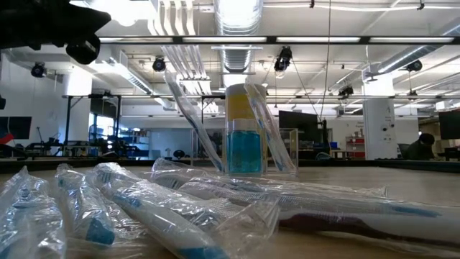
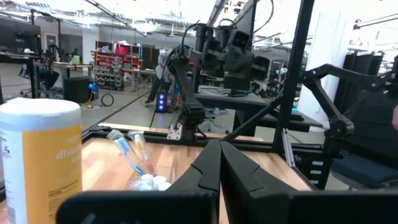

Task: Pick & Place toothbrushing station
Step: Put the purple toothbrush into the transparent organizer

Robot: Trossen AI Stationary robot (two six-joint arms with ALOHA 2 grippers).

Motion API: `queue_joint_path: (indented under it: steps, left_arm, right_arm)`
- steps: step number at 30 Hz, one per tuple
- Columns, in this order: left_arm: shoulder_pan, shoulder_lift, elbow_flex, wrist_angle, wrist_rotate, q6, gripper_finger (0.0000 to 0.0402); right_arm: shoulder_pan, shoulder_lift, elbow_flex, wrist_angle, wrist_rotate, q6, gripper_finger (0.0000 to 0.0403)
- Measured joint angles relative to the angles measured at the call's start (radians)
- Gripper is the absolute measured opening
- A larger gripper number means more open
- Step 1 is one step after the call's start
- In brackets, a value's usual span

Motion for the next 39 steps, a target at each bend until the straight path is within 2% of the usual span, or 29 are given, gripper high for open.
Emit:
queue_joint_path:
  steps: [2,6,7,12,17,26,30,33,39]
  left_arm:
    - [0.000,0.001,0.000,0.000,-0.002,0.000,0.0005]
    - [0.000,0.001,0.000,0.000,-0.019,-0.001,0.0005]
    - [0.000,0.001,0.000,-0.001,-0.021,-0.003,0.0005]
    - [0.000,0.003,0.000,-0.002,-0.028,-0.016,0.0005]
    - [0.000,0.006,0.000,-0.004,-0.029,-0.016,0.0005]
    - [0.000,0.006,-0.001,-0.003,-0.076,-0.003,0.0005]
    - [0.000,0.006,-0.001,-0.001,-0.084,-0.003,0.0005]
    - [0.000,0.006,-0.001,0.000,-0.117,-0.002,0.0005]
    - [0.000,0.011,-0.002,-0.001,-0.128,-0.002,0.0005]
  right_arm:
    - [-0.013,-0.021,-0.028,0.052,0.026,0.017,0.0011]
    - [-0.027,-0.048,-0.083,0.037,0.252,0.114,0.0011]
    - [-0.028,-0.057,-0.100,0.034,0.282,0.133,0.0011]
    - [-0.027,-0.071,-0.176,0.052,0.246,0.197,0.0011]
    - [-0.027,-0.061,-0.265,0.147,0.153,0.236,0.0011]
    - [-0.028,-0.061,-0.381,0.350,0.155,0.255,0.0011]
    - [-0.028,-0.042,-0.386,0.354,0.166,0.267,0.0011]
    - [-0.028,0.003,-0.373,0.361,0.249,0.328,0.0011]
    - [-0.028,0.193,-0.237,0.256,0.283,0.388,0.0011]
